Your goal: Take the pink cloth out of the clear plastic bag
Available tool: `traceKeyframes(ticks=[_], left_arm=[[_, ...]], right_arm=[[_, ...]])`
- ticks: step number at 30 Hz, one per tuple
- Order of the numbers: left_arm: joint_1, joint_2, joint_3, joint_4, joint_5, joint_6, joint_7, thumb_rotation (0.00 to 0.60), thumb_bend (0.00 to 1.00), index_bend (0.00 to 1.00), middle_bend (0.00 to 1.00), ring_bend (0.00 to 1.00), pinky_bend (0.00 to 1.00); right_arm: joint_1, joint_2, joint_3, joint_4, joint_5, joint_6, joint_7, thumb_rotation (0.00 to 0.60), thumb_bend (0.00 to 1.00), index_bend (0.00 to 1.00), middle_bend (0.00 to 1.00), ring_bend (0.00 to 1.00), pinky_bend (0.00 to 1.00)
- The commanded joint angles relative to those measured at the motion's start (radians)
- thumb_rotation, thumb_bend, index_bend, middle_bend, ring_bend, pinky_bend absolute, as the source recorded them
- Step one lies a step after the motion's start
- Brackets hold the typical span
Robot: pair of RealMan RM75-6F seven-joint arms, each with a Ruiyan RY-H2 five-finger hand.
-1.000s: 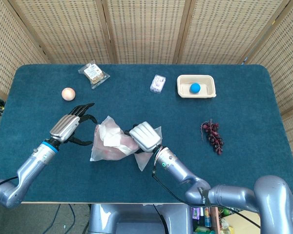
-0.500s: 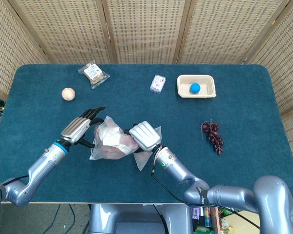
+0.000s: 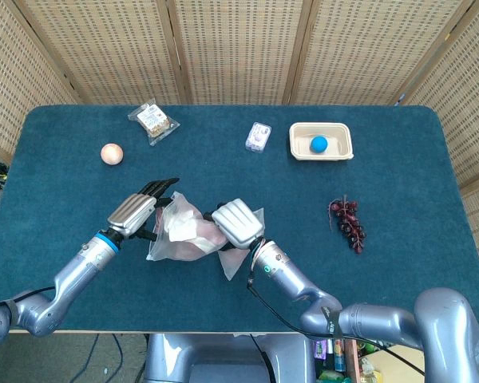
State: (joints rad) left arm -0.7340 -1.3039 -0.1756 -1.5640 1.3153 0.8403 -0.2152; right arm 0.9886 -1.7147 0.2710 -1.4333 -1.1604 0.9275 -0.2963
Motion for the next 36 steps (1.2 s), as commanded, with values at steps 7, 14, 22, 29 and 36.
traceKeyframes(ticks=[7, 14, 22, 29, 36], left_arm=[[-0.010, -0.006, -0.003, 0.000, -0.030, 0.000, 0.038, 0.600, 0.52, 0.60, 0.00, 0.00, 0.00], [-0.020, -0.007, -0.008, 0.001, -0.043, -0.004, 0.057, 0.600, 0.52, 0.64, 0.00, 0.00, 0.00], [-0.046, -0.003, -0.015, 0.016, -0.066, -0.031, 0.090, 0.600, 0.52, 0.64, 0.00, 0.00, 0.00], [-0.087, -0.007, -0.026, 0.036, -0.102, -0.073, 0.141, 0.600, 0.52, 0.65, 0.00, 0.00, 0.00], [-0.112, -0.041, -0.032, 0.068, -0.146, -0.094, 0.168, 0.600, 0.52, 0.65, 0.00, 0.00, 0.00]], right_arm=[[-0.003, 0.003, 0.000, -0.001, 0.000, 0.001, 0.004, 0.600, 0.54, 0.59, 0.67, 0.52, 0.67], [-0.006, 0.009, 0.002, -0.005, 0.008, -0.002, 0.008, 0.600, 0.54, 0.59, 0.67, 0.52, 0.67], [-0.009, 0.012, -0.004, -0.003, 0.023, -0.020, 0.015, 0.600, 0.54, 0.59, 0.67, 0.52, 0.67], [-0.010, -0.003, -0.006, 0.026, 0.034, -0.030, 0.029, 0.600, 0.54, 0.59, 0.66, 0.52, 0.67], [-0.011, -0.014, -0.011, 0.069, 0.032, -0.042, 0.047, 0.600, 0.54, 0.59, 0.61, 0.52, 0.67]])
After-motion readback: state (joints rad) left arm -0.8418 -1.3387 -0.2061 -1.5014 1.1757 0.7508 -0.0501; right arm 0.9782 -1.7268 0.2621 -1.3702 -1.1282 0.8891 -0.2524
